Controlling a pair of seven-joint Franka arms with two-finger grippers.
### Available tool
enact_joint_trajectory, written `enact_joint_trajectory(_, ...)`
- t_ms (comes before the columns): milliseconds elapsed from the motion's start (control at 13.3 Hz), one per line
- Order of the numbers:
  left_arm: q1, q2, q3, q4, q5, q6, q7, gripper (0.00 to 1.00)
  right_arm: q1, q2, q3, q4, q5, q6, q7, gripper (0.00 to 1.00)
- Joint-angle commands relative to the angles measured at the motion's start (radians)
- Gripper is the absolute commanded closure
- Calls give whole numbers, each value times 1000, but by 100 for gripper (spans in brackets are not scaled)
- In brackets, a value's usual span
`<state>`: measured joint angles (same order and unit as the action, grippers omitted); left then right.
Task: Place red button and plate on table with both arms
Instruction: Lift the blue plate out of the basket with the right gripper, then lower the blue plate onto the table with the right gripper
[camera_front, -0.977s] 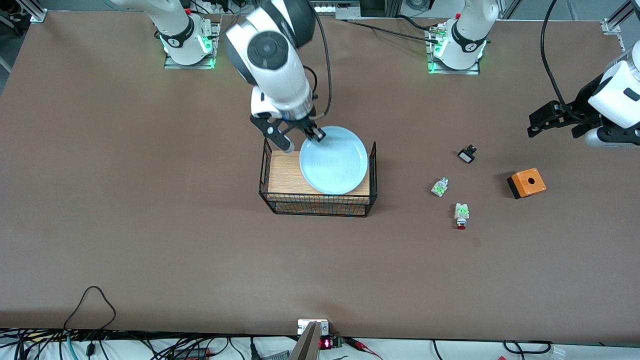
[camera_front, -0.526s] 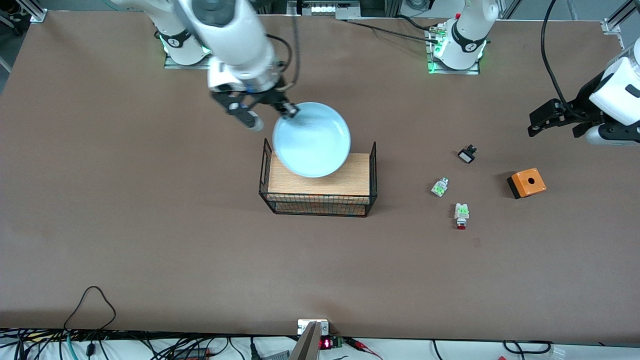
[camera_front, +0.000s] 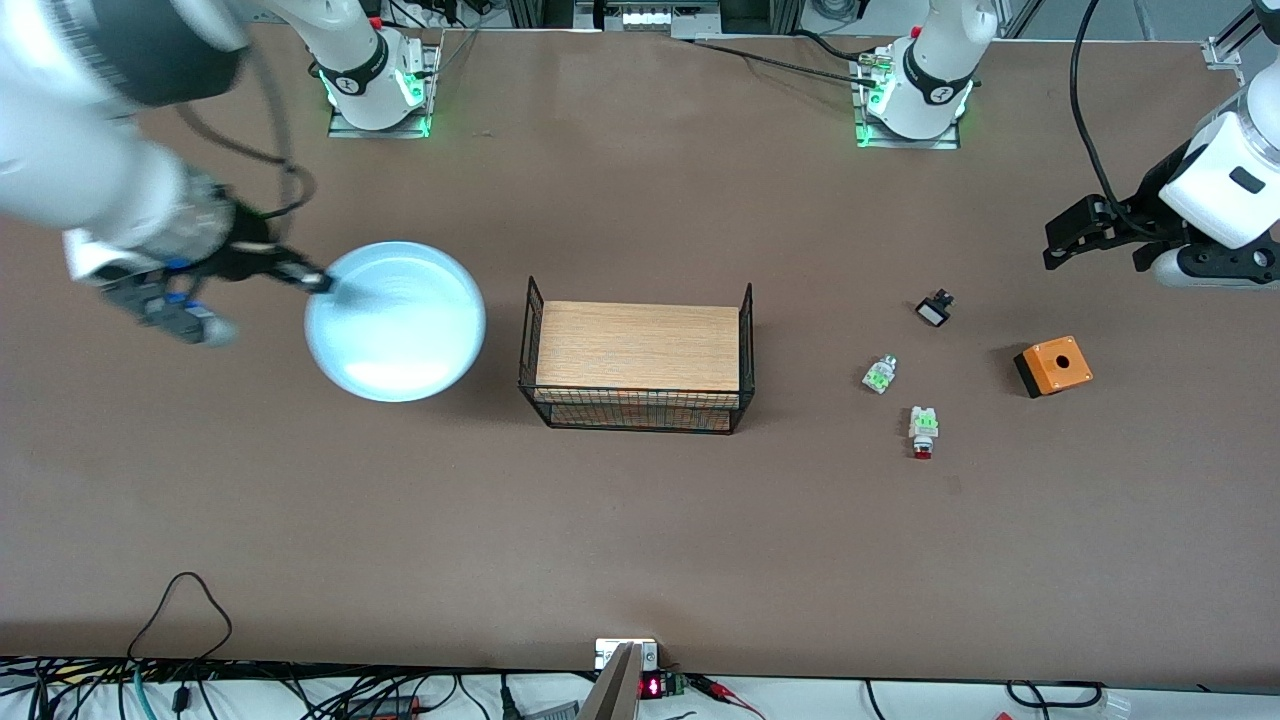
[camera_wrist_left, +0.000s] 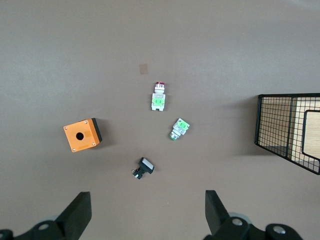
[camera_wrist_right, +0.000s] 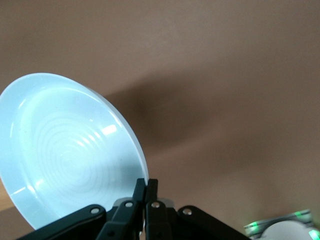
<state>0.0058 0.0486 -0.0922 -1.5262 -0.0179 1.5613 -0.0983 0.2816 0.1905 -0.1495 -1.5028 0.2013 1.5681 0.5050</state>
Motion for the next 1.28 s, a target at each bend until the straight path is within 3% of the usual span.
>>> enact_joint_trajectory(0,-13,5,14,26,21,-29,-18,0,-77,-19,19,-69,-3,-5,-181,100)
enact_joint_trajectory(376,-15,7,3,21,49,-41,-81,0,-136,-16,19,-221,-181,88,-408,100)
enact_joint_trajectory(902,-20,8,-6,26,50,-37,-109,0,-238,-13,19,-623,-181,554,-654,100)
enact_joint_trajectory(1202,-10,7,0,26,50,-44,-113,0,-254,36,21,-723,-168,697,-700,100)
